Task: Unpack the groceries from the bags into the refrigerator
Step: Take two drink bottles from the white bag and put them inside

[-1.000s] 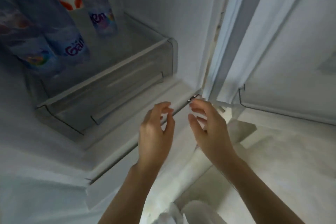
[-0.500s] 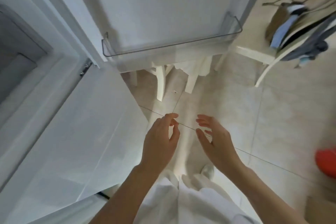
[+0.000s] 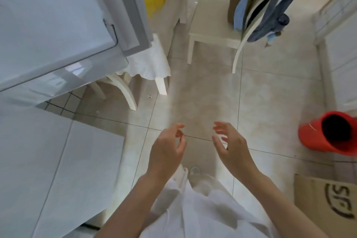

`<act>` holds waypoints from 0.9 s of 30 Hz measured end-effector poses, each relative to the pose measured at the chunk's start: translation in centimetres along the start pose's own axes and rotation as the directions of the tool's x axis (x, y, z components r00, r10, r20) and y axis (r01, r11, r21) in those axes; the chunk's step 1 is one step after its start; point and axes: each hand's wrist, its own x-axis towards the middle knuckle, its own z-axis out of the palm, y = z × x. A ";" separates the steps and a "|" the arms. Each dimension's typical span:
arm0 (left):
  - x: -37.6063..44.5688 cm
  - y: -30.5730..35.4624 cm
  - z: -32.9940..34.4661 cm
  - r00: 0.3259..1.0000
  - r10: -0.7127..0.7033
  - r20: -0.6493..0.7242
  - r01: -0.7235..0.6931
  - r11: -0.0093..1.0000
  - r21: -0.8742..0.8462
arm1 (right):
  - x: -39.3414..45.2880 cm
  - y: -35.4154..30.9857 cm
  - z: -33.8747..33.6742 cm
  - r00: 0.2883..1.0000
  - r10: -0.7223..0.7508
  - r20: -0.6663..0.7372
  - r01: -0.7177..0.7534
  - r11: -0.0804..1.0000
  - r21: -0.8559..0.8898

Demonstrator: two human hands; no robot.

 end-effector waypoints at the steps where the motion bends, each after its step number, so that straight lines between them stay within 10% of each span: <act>1: 1.1 0.4 0.3 1.000 -0.004 0.020 0.004 1.000 0.009 | 1.1 0.3 -0.5 1.000 0.010 0.002 -0.010 1.000 0.003; 27: 39.9 5.8 2.0 0.974 -0.197 -0.114 0.196 0.980 -0.018 | 45.7 -3.6 -7.5 0.960 -0.216 0.176 0.238 0.965 -0.111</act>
